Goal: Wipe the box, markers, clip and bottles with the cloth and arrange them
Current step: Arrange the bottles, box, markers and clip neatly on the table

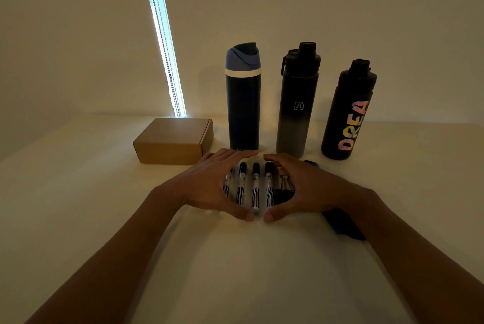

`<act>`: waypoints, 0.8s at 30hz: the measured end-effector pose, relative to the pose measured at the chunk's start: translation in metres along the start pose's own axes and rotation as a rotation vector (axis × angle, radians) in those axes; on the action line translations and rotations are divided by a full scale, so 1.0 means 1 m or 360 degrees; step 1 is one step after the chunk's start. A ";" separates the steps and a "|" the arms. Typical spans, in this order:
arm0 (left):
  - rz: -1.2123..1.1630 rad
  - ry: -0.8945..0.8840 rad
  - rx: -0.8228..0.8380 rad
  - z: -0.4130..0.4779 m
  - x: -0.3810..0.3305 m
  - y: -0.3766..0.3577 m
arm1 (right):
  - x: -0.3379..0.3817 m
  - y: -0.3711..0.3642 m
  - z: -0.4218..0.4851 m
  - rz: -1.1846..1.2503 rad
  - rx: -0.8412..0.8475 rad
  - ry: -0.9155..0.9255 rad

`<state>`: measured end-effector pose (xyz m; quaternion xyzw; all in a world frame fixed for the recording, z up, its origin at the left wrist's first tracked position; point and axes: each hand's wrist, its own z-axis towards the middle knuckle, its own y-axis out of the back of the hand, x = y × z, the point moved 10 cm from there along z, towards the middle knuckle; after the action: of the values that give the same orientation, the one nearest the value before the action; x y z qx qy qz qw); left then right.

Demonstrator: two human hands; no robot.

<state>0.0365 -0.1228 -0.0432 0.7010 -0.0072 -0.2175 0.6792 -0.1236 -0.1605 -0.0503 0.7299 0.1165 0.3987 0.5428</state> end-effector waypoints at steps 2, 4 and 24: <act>-0.0022 -0.0011 -0.0011 -0.002 -0.002 0.001 | -0.003 0.002 -0.002 -0.0034 0.0000 -0.0031; -0.0021 -0.0017 -0.0022 -0.003 -0.002 0.002 | -0.007 0.008 -0.007 0.0001 -0.0027 -0.0046; -0.0185 0.0048 -0.0173 -0.014 0.011 0.009 | -0.041 0.020 -0.017 0.0027 -0.0160 0.0006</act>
<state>0.0533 -0.1134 -0.0375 0.6656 0.0556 -0.2459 0.7025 -0.1678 -0.1808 -0.0499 0.7019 0.0910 0.4101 0.5752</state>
